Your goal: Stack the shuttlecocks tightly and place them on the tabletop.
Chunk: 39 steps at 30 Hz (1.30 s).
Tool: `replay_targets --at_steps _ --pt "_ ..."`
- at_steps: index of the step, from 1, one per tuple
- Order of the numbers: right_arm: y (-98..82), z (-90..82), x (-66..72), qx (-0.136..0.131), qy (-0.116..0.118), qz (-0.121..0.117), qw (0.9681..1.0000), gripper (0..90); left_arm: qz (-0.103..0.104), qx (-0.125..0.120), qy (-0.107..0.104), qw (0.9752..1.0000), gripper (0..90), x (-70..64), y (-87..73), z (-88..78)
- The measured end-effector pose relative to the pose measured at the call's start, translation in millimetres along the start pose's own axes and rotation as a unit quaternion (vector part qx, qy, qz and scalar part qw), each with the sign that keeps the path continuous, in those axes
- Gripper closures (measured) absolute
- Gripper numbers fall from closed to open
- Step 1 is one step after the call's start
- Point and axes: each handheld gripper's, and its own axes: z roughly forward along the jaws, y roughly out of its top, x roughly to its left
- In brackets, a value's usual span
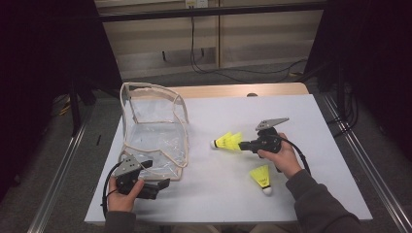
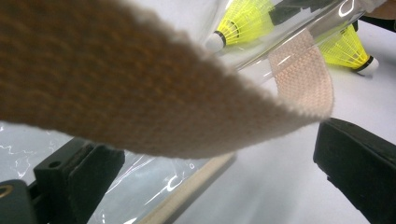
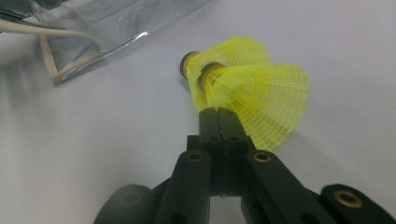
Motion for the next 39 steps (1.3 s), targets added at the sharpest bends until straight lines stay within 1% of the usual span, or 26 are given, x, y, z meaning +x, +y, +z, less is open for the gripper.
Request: replay_targets --at_steps 5,11,27,30,33,35,37,38,39 --pt "1.5 0.6 1.6 -0.006 -0.002 -0.005 1.0 90.0 0.0 -0.001 0.0 1.0 1.8 0.0 -0.1 0.2" --pt "1.3 3.5 1.7 -0.011 0.001 -0.001 0.9999 90.0 0.0 -0.001 0.0 1.0 1.8 0.0 -0.1 0.2" --pt "-0.7 5.8 2.0 -0.002 0.0 -0.002 1.0 88.2 0.0 -0.001 0.0 1.0 1.8 0.1 -0.1 0.1" --pt "-0.7 6.2 3.0 0.0 0.001 0.0 1.0 86.1 0.0 0.0 0.0 1.0 1.8 -0.1 0.0 0.0" --pt "-0.8 6.3 3.4 0.001 -0.004 0.001 1.0 80.9 0.0 -0.001 0.0 1.0 1.8 -0.1 0.0 -0.1" --pt "-0.9 6.0 2.9 -0.002 -0.006 0.005 1.0 77.0 0.0 -0.002 -0.001 1.0 1.8 -0.1 -0.2 0.0" --pt "-1.1 5.2 2.6 -0.004 -0.006 0.003 1.0 74.9 0.0 -0.001 -0.001 1.0 1.9 -0.1 -0.1 0.0" --pt "-1.1 4.5 3.0 -0.004 -0.01 0.004 0.9999 71.7 0.0 -0.002 -0.001 1.0 1.8 -0.1 -0.2 0.0" --pt "-1.2 4.0 3.0 -0.004 -0.012 0.004 0.9999 71.0 0.0 -0.002 -0.001 1.0 1.8 0.0 -0.1 0.0"
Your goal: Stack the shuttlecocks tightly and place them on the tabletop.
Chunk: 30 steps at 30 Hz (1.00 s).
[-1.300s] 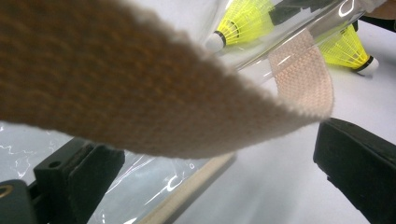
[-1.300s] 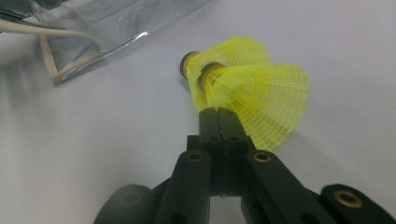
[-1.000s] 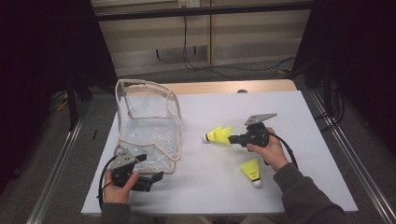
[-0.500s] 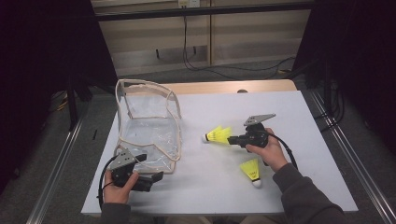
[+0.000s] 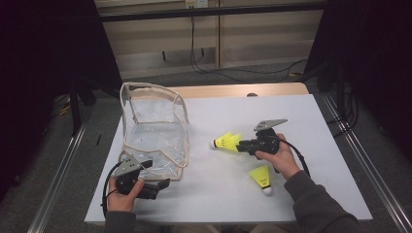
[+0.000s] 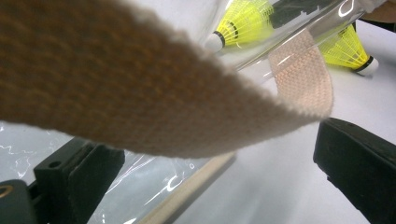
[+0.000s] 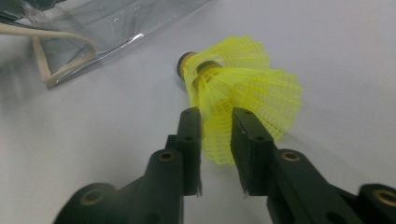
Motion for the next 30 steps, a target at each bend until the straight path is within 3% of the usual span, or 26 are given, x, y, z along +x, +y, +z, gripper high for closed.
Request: replay_targets --at_steps 15,30 --pt "-2.0 -9.9 -0.2 -0.006 -0.005 0.011 0.9999 61.9 0.0 0.001 0.002 1.0 1.8 -0.2 0.1 0.3" --pt "-10.4 -32.8 -2.4 -0.015 -0.033 0.029 0.9989 45.2 -0.001 0.002 0.004 1.0 1.8 -0.3 0.6 1.1"
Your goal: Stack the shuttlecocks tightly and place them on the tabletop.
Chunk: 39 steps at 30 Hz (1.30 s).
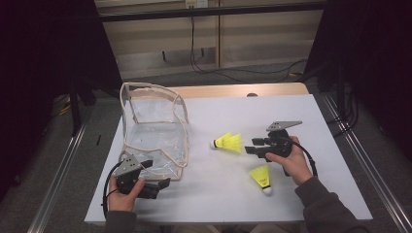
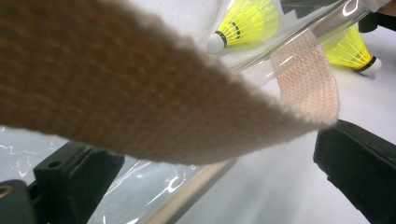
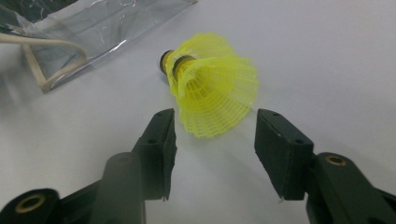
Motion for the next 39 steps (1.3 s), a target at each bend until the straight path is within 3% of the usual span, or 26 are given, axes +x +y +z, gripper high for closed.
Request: replay_targets --at_steps 6,13,22,25,39 --pt "-3.4 -10.2 -1.9 -0.006 -0.007 0.015 0.9998 39.3 -0.001 0.0 0.0 1.0 1.7 0.1 0.1 0.3" --pt "-6.1 -18.7 -4.9 -0.005 -0.026 0.016 0.9995 33.2 0.001 0.0 0.0 1.0 1.7 -0.1 0.0 -0.1" --pt "-10.3 -27.7 -4.0 -0.008 -0.022 0.021 0.9995 24.9 0.002 0.001 0.0 1.0 1.7 0.0 -0.2 -0.2" --pt "-13.4 -32.0 -4.9 -0.015 -0.033 0.02 0.9992 22.0 0.002 0.002 0.0 1.0 1.7 -0.1 -0.1 -0.3" --pt "-20.7 -45.7 -3.5 -0.027 -0.036 0.017 0.9988 16.4 0.001 0.0 0.0 1.0 1.7 -0.2 -0.3 0.1"
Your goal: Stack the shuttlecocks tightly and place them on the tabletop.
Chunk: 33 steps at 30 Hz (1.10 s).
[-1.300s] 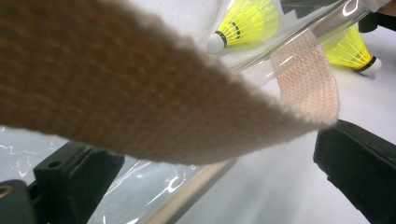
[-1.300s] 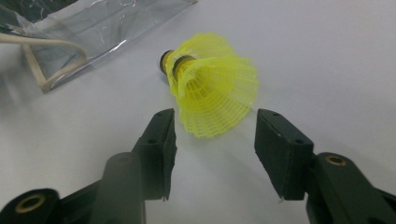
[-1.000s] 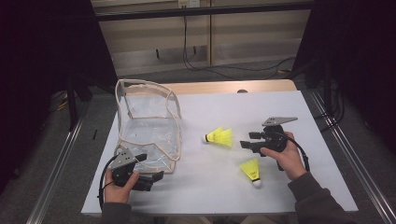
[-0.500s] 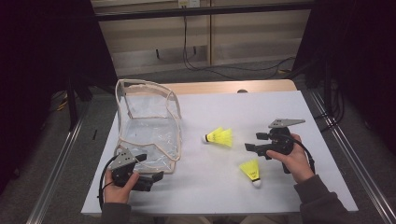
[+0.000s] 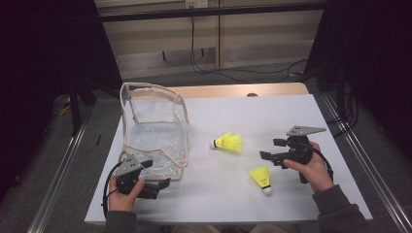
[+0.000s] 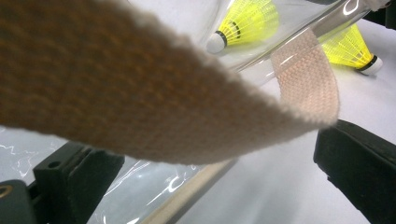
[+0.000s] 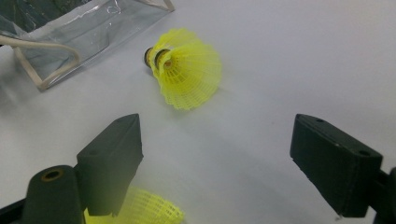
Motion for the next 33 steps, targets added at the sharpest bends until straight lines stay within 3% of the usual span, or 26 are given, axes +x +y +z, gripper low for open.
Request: replay_targets --at_steps 22,33 --pt "-5.0 -7.6 15.8 0.004 0.019 -0.015 0.9997 9.9 0.0 -0.001 0.001 1.0 1.6 -0.2 -0.2 0.4" --pt "-6.7 -4.0 26.6 0.018 0.042 -0.041 0.9981 7.4 0.0 0.0 0.001 1.0 1.6 -0.3 -0.1 0.3"
